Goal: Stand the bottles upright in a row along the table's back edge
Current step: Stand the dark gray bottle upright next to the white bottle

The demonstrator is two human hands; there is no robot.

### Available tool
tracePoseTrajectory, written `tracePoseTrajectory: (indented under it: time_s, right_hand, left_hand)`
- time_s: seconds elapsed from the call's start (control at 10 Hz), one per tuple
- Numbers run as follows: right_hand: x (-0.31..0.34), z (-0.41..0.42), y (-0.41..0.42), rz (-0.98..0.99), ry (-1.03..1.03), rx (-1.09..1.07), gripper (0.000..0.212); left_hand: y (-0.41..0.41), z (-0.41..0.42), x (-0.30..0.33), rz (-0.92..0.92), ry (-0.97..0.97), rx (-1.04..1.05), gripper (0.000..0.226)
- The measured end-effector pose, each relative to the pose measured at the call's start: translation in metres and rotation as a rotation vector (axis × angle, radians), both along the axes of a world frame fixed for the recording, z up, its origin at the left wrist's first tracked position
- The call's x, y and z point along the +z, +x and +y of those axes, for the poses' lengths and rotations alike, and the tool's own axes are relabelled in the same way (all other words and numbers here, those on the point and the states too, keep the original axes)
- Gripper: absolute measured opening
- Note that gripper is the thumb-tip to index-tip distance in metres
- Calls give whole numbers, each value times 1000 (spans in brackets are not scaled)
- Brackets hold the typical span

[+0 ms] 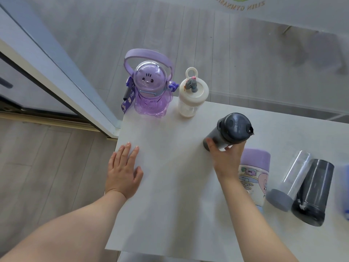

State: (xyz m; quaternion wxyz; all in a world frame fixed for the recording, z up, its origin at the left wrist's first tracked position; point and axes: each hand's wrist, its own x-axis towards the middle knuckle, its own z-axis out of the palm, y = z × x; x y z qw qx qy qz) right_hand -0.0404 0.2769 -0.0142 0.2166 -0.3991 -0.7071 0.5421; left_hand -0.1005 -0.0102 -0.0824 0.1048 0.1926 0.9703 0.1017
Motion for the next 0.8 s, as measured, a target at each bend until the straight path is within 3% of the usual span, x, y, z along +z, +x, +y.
tracePoseTrajectory:
  time_s: [0.2, 0.5, 0.8]
  right_hand:
    - [7, 17, -12, 80, -4, 86, 59]
    - [12, 88, -47, -121, 82, 423, 63]
    - [38, 146, -89, -312, 60, 773, 44]
  left_hand:
    - [-1, 0, 0, -3, -19, -5, 64]
    - [-1, 0, -1, -1, -18, -3, 64]
    - [-1, 1, 0, -6, -13, -1, 64]
